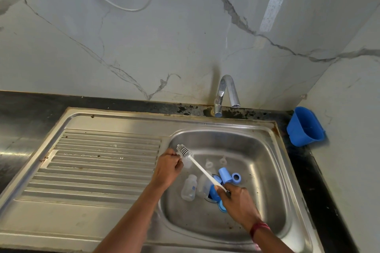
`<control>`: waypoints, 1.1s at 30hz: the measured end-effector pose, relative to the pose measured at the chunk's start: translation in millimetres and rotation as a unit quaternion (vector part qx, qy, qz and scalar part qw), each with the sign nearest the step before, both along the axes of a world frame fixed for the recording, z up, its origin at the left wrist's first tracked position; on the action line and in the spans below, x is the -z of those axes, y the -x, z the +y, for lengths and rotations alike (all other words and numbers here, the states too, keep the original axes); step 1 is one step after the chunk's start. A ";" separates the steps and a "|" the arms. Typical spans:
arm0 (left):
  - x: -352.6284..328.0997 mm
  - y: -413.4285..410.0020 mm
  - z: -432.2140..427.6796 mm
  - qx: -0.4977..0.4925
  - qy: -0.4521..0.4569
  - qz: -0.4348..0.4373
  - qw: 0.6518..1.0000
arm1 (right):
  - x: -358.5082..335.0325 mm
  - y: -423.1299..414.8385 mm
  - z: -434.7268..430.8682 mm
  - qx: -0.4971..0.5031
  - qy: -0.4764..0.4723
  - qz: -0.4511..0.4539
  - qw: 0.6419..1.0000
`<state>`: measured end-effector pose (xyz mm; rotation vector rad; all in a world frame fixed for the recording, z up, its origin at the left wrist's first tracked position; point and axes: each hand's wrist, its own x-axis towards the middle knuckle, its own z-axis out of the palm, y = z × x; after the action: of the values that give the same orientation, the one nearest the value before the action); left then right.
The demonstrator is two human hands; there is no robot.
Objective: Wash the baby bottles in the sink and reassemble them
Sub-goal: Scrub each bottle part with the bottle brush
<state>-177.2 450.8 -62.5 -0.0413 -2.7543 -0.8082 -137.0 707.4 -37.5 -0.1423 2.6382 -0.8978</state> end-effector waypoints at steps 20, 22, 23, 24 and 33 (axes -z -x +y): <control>-24.3 -4.9 5.7 -0.113 -0.630 -0.174 0.748 | 3.1 10.4 0.5 0.066 0.079 0.000 0.995; -28.0 -2.6 5.7 -0.114 -0.657 -0.173 0.725 | 0.2 11.2 -1.9 0.062 0.087 -0.008 0.994; -29.2 -1.0 5.0 -0.118 -0.661 -0.171 0.721 | -0.2 10.6 -2.2 0.057 0.089 -0.010 0.994; -30.3 0.6 3.8 -0.123 -0.664 -0.166 0.719 | 0.2 9.1 -2.1 0.059 0.097 -0.010 0.993; -31.7 10.9 9.4 -0.204 -0.673 -0.113 0.702 | 2.9 -0.8 -8.0 0.067 0.104 0.036 0.992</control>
<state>-188.1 460.2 -30.7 0.9305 -1.5120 -2.4601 -136.2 699.3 -40.4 -0.0491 2.6390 -1.2349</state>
